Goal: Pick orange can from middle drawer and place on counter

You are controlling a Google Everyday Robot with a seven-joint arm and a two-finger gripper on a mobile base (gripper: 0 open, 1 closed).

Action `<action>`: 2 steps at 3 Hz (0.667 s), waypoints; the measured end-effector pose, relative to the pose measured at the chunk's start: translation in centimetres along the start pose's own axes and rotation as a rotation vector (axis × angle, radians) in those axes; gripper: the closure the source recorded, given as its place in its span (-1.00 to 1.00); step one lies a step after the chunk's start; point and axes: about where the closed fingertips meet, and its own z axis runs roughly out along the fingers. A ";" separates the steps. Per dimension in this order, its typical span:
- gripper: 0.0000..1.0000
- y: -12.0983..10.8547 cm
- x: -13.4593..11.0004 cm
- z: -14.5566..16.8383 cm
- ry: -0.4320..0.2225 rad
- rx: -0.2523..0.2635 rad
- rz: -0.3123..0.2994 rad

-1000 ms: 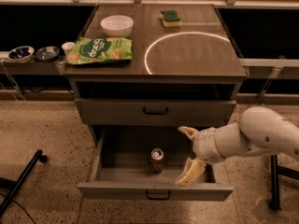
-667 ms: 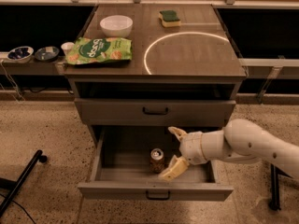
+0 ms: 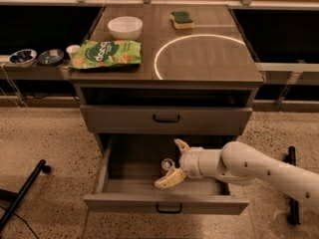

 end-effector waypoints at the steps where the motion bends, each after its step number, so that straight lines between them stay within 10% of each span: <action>1: -1.00 -1.4 3.2 2.0 0.037 0.071 0.058; 2: -1.00 -2.4 5.1 3.2 0.042 0.133 0.086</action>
Offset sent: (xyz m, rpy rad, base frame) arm 0.0344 -0.0150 -0.0859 -0.0482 0.0216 -0.2446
